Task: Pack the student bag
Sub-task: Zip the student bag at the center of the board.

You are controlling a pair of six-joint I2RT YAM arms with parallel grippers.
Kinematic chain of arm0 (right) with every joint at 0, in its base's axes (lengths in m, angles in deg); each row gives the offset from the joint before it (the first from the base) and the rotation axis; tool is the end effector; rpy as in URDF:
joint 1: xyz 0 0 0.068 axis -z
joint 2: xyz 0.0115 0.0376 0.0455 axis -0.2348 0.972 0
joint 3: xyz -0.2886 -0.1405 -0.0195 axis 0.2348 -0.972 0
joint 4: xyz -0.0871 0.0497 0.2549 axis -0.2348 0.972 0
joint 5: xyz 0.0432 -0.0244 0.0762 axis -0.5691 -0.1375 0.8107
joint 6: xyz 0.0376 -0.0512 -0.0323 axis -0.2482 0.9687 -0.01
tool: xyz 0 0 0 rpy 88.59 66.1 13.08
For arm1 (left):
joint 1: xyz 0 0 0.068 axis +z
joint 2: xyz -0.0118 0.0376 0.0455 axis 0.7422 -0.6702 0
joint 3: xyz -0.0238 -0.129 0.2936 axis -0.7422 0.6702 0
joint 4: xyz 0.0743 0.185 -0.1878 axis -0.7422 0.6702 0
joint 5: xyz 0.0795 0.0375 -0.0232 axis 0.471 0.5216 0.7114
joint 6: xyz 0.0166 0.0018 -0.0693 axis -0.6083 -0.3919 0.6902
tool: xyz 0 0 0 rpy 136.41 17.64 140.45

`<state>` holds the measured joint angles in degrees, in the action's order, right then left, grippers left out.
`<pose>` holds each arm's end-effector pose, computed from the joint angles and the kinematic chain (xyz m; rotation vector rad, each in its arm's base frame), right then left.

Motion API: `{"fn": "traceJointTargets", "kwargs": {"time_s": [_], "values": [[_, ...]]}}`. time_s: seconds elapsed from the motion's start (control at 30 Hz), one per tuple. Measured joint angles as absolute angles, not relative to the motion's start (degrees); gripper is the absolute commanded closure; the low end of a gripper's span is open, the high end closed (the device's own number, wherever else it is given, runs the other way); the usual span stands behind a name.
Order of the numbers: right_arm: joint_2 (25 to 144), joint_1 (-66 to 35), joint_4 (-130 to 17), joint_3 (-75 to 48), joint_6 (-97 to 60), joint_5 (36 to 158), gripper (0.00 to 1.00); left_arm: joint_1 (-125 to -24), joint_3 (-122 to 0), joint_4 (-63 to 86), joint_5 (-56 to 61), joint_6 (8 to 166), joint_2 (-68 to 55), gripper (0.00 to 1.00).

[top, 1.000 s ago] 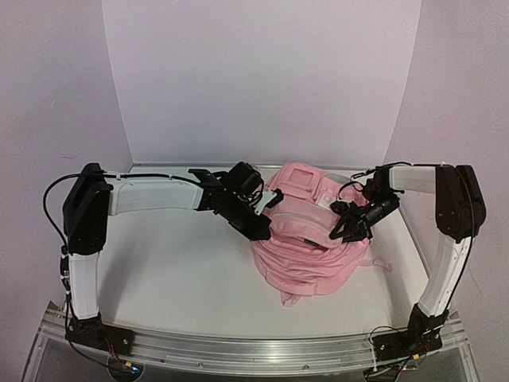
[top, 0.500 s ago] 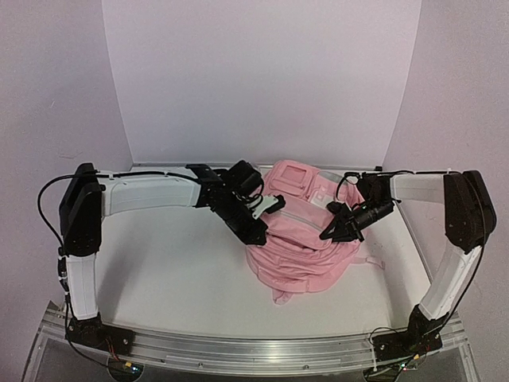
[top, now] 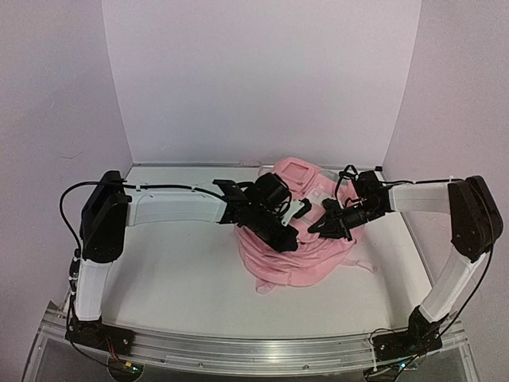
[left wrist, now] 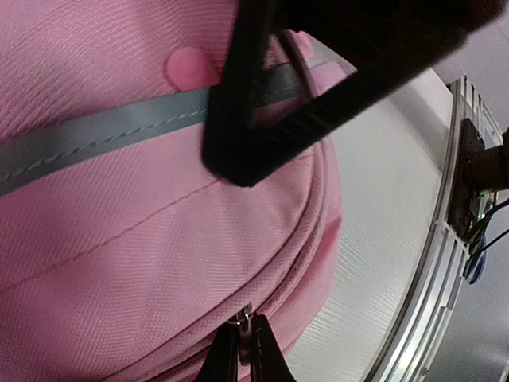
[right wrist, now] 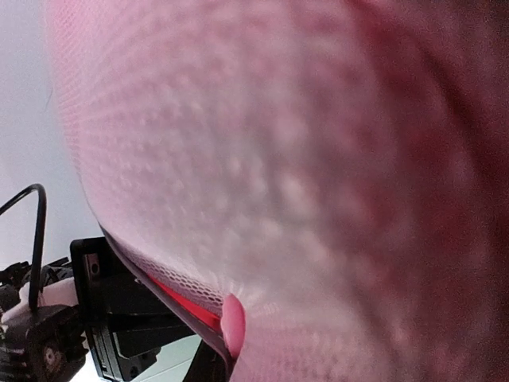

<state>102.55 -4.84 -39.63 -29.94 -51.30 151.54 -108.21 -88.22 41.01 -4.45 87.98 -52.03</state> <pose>0.3265 0.1635 0.2206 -0.0128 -2.5708 -1.7066 0.2490 -0.4675 0.2418 1.1757 2.3169 -0.8480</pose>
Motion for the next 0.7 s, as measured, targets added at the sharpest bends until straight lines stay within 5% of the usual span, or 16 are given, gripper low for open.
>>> {"fn": "traceJointTargets", "kwargs": {"time_s": [0.13,0.2,0.7], "values": [[102.5,-8.0,-49.7,-29.8,-59.6,148.7,0.41,-103.5,-82.4,38.2,-6.2,91.7,-47.9,1.00],[102.5,-8.7,-52.6,-28.3,-60.8,148.7,0.29,-100.8,-79.4,37.5,-6.3,92.6,-44.8,1.00],[102.5,2.7,-23.5,-9.7,-22.3,136.3,0.24,-96.4,-73.6,40.1,-3.6,94.6,-38.2,1.00]]}}
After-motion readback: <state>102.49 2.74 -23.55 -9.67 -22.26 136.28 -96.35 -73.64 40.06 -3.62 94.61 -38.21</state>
